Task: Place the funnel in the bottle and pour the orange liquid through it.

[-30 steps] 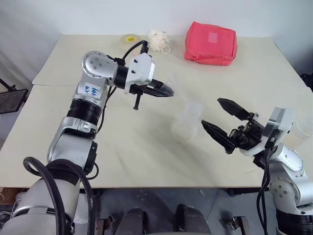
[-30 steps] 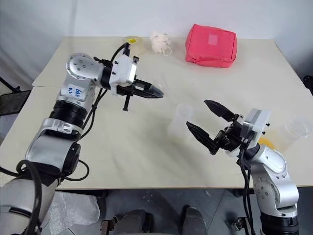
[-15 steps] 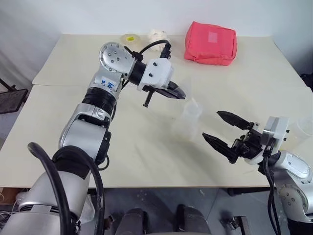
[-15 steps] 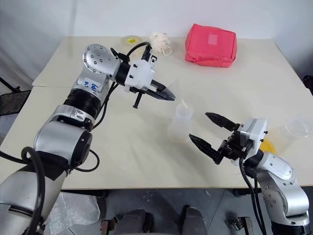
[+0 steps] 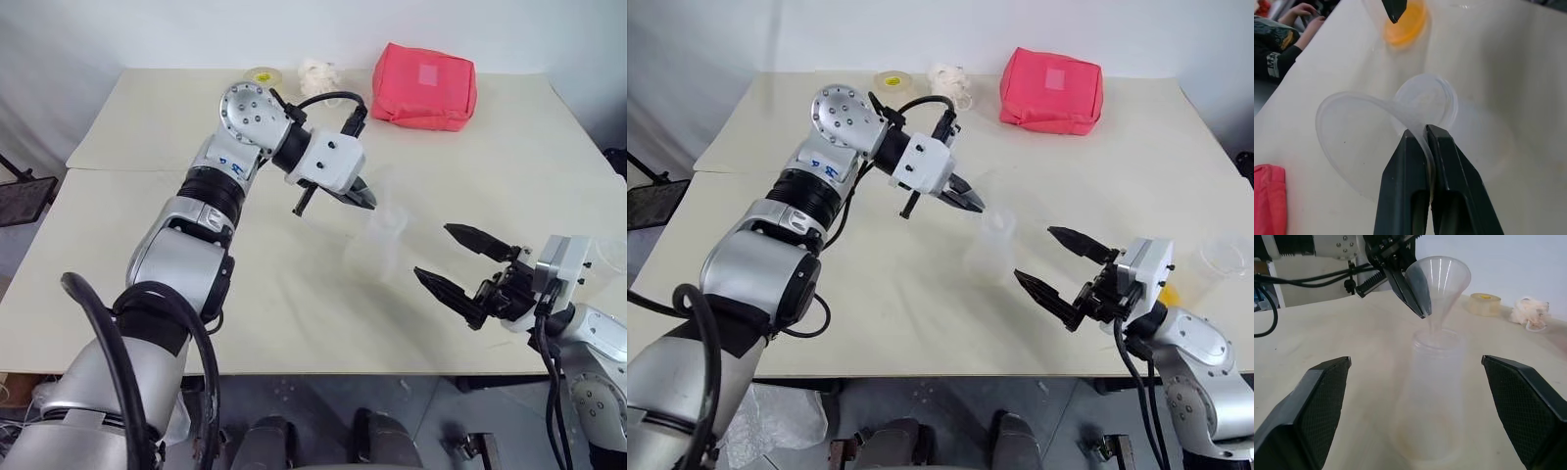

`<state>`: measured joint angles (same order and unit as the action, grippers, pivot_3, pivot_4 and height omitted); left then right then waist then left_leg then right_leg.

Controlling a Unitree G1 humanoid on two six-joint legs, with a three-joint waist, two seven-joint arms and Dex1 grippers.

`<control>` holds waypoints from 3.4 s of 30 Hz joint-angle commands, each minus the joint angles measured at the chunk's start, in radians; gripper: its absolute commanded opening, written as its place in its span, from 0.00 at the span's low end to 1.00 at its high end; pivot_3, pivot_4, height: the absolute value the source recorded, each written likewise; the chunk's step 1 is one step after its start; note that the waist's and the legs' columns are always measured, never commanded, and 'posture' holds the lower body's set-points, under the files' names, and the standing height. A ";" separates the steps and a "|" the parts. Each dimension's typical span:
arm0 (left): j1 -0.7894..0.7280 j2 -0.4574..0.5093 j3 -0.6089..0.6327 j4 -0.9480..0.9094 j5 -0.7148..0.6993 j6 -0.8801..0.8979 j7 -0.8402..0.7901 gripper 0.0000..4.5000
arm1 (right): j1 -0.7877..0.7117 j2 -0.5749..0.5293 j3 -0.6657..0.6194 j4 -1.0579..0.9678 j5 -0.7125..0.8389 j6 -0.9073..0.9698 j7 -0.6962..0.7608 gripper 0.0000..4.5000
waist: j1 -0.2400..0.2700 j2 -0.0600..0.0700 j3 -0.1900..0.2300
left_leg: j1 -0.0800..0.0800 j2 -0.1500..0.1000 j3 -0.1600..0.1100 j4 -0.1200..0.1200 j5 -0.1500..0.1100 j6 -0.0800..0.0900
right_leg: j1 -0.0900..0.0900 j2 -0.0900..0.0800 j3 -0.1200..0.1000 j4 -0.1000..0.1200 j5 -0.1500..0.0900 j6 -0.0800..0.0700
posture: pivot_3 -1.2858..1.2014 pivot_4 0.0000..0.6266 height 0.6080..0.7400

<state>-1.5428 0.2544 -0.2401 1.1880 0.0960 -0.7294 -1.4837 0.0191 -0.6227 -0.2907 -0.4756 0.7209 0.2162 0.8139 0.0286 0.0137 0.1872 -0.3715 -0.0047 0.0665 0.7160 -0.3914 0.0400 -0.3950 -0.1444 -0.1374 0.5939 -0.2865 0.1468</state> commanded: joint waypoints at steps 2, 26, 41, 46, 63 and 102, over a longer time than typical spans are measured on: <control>-0.047 -0.005 -0.035 0.000 0.059 -0.095 0.027 0.01 | 0.013 0.012 -0.026 -0.052 -0.010 -0.029 -0.013 1.00 | 0.000 0.000 0.000 | 0.000 0.000 0.000 0.000 0.000 0.000 | 0.000 0.000 0.000 0.000 0.000 0.000 | 0.52 0.24 1.00; -0.087 0.017 0.041 0.019 0.042 0.021 0.158 1.00 | 0.018 0.020 -0.041 -0.020 -0.033 -0.057 -0.003 1.00 | 0.000 0.000 0.000 | 0.000 0.000 0.000 0.001 0.000 0.000 | 0.000 0.000 0.000 0.001 0.000 0.000 | 0.52 0.24 1.00; 0.444 0.196 0.342 -0.683 -0.427 0.975 0.103 1.00 | 0.130 0.019 -0.169 -0.044 -0.040 -0.037 -0.072 1.00 | -0.005 0.001 0.000 | 0.002 0.001 -0.005 0.003 0.000 0.000 | -0.001 -0.001 0.002 0.009 0.000 0.000 | 0.52 0.24 1.00; 0.738 0.256 0.329 -0.865 -0.458 1.089 0.137 1.00 | 0.287 0.100 -0.279 -0.123 -0.074 -0.050 -0.196 1.00 | -0.002 0.002 -0.001 | 0.004 0.000 -0.013 0.004 0.000 0.000 | -0.001 -0.003 0.002 0.015 0.000 0.000 | 0.52 0.24 1.00; 0.870 0.151 0.294 -0.879 -0.542 0.973 0.141 1.00 | 0.420 0.184 -0.492 -0.169 -0.026 0.042 -0.507 1.00 | -0.004 0.003 -0.003 | 0.008 -0.001 -0.006 0.004 0.000 0.000 | 0.001 -0.002 0.008 0.012 0.000 0.000 | 0.52 0.24 1.00; 1.006 0.153 0.273 -1.119 -0.601 1.046 0.281 1.00 | 0.095 0.146 -0.373 0.037 -0.144 0.099 -0.577 0.79 | -0.003 0.003 -0.003 | 0.012 0.000 -0.003 0.000 0.000 0.000 | 0.002 -0.002 0.012 0.013 0.000 -0.001 | 0.52 0.24 1.00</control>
<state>-0.5391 0.3987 0.0272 0.1150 -0.4756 0.3184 -1.2022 0.1085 -0.4838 -0.6610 -0.3967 0.5644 0.3132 0.2459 0.0255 0.0169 0.1840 -0.3598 -0.0051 0.0636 0.7165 -0.3913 0.0402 -0.3934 -0.1466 -0.1259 0.6066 -0.2868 0.1461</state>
